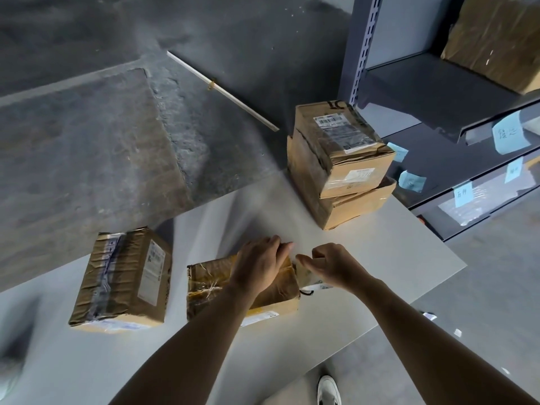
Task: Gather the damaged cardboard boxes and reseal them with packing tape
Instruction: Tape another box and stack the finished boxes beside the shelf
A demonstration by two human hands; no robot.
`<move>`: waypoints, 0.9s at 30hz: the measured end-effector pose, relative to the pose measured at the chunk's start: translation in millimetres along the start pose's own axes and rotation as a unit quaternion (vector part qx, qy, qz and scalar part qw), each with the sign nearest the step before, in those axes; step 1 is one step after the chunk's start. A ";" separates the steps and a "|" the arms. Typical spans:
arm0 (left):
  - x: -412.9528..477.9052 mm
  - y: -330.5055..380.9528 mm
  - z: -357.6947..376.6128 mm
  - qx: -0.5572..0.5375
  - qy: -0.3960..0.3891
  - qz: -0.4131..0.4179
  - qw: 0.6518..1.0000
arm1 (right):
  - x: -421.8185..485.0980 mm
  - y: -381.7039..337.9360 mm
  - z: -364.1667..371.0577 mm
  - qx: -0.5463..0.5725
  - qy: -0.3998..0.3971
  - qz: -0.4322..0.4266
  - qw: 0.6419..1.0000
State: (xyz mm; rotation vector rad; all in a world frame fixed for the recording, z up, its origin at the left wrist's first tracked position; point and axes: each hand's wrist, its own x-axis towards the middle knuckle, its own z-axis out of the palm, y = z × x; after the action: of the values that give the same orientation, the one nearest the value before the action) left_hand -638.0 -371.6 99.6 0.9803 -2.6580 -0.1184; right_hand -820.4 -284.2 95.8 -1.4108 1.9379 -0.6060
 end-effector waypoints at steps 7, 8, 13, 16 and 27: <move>-25.2 -31.2 -22.8 0.078 -0.037 -0.023 0.996 | -0.5 2.6 1.8 -0.022 0.001 -0.012 1.000; -31.1 -37.1 -26.6 0.099 -0.040 -0.040 0.993 | -0.3 2.8 4.4 -0.021 0.000 -0.013 1.000; -53.1 -59.9 -42.2 0.180 -0.030 -0.101 0.978 | -0.5 5.8 6.4 -0.020 0.008 -0.014 1.000; -65.0 -70.9 -46.1 0.203 -0.043 -0.122 0.970 | -0.6 6.7 8.5 -0.025 0.008 -0.012 1.000; -45.2 -50.1 -66.7 0.089 -0.073 -0.129 0.985 | -7.9 -7.3 9.2 -0.004 -0.019 0.014 1.000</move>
State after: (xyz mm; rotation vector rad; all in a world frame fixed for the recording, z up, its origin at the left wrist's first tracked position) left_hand -553.7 -378.8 142.4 1.4242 -2.6942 -0.0079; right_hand -807.4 -278.9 96.6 -1.3867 1.9284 -0.5549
